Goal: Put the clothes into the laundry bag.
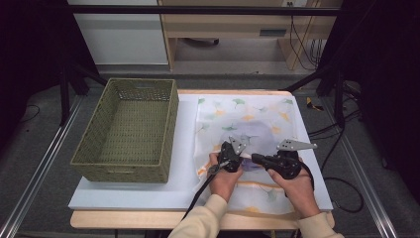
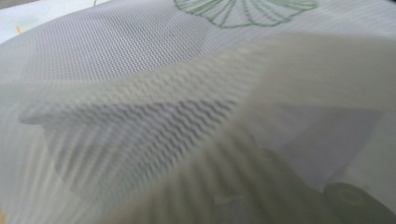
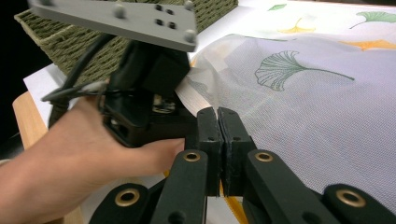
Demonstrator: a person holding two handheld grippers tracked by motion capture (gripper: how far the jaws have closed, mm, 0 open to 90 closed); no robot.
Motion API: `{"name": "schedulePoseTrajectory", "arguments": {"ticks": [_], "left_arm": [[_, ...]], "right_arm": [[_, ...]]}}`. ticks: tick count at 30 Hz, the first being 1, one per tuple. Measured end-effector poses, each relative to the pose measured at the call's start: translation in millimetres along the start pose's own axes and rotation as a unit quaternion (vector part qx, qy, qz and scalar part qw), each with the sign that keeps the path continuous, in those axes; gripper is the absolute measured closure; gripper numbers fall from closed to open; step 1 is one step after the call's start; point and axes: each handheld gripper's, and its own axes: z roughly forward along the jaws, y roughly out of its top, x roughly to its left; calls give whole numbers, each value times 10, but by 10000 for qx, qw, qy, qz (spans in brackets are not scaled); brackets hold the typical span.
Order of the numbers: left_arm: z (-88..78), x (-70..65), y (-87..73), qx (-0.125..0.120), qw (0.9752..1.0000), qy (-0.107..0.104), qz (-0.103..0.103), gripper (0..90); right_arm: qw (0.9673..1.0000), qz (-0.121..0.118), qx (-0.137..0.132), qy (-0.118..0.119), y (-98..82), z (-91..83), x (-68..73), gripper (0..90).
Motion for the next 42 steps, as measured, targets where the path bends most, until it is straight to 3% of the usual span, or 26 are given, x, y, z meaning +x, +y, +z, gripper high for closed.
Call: {"name": "schedulePoseTrajectory", "arguments": {"ticks": [7,11,19,23,28,30,33,37,39,42], "left_arm": [[-180,-46,-61,-20,9996,-284,86,899],[-316,-56,-80,-117,9992,-329,178,900],[-634,-51,-211,-304,9980,-547,111,899],[-871,-63,-246,-422,9971,-485,409,895],[-1071,-47,-266,-590,9940,-377,838,789],[-1087,-40,-267,-624,9935,-380,876,763],[-1063,3,-253,-698,9925,-346,939,619],[-986,43,-228,-712,9916,-366,1016,514],[-934,51,-214,-691,9902,-270,1182,480],[-847,71,-198,-652,9910,-291,1129,451]], "right_arm": [[10000,33,-54,12,-6,-26,5,888],[10000,-19,-32,10,-3,-21,28,887],[10000,-53,8,18,-26,-23,21,888],[10000,-29,8,-24,-41,-63,12,888],[10000,9,-25,-21,-48,-76,-15,888],[10000,14,-38,-8,-47,-78,-17,887],[10000,31,-46,13,-43,-76,-12,888],[10000,53,-43,27,-44,-74,-2,887],[10000,29,-60,51,-41,-74,0,888],[9999,7,-52,88,-35,-75,15,888]]}}
